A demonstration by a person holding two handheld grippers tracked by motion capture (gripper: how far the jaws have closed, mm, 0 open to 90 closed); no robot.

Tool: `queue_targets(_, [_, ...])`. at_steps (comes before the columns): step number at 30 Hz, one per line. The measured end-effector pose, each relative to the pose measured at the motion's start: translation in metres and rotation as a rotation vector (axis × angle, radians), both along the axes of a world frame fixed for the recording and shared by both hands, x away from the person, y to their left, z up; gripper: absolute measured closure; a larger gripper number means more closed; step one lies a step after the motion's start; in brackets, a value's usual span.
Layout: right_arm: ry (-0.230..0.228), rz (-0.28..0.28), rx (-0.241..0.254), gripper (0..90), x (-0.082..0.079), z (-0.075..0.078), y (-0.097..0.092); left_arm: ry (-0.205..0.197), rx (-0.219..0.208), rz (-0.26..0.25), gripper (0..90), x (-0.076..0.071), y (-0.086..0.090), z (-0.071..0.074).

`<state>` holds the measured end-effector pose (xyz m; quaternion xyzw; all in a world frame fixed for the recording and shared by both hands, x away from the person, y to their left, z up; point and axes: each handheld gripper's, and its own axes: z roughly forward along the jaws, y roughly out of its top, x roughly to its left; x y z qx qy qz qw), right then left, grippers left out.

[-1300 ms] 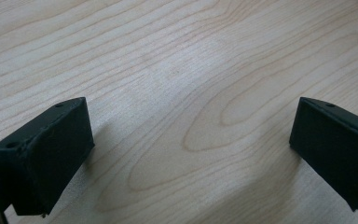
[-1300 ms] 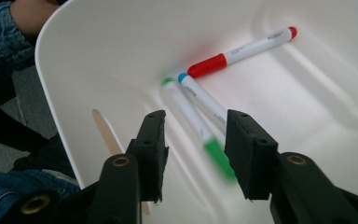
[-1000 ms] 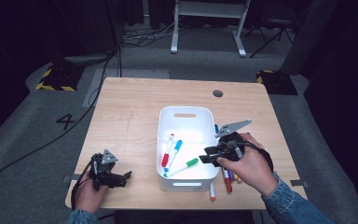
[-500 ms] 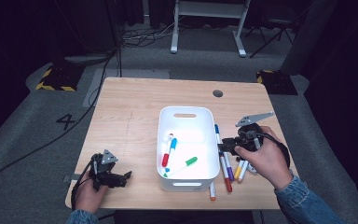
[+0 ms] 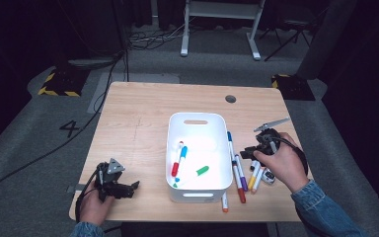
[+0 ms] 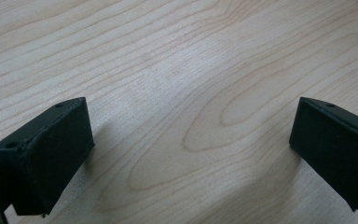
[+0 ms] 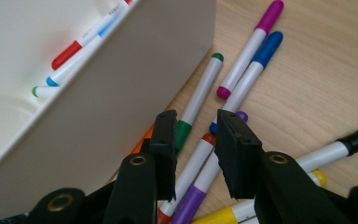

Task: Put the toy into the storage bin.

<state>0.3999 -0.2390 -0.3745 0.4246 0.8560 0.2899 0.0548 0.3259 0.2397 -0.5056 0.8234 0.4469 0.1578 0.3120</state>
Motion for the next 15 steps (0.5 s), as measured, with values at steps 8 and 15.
queue_targets(8, [0.083, -0.003, -0.062, 70.4, 0.005, -0.03, -0.001, 0.001, -0.002, -0.001, 0.0, 0.0, 0.0, 0.0])
queue_targets(15, [0.135, -0.007, -0.091, 71.3, 0.007, -0.051, 0.0, 0.0, 0.001, 0.0, 0.0, 0.0, 0.0, 0.0])
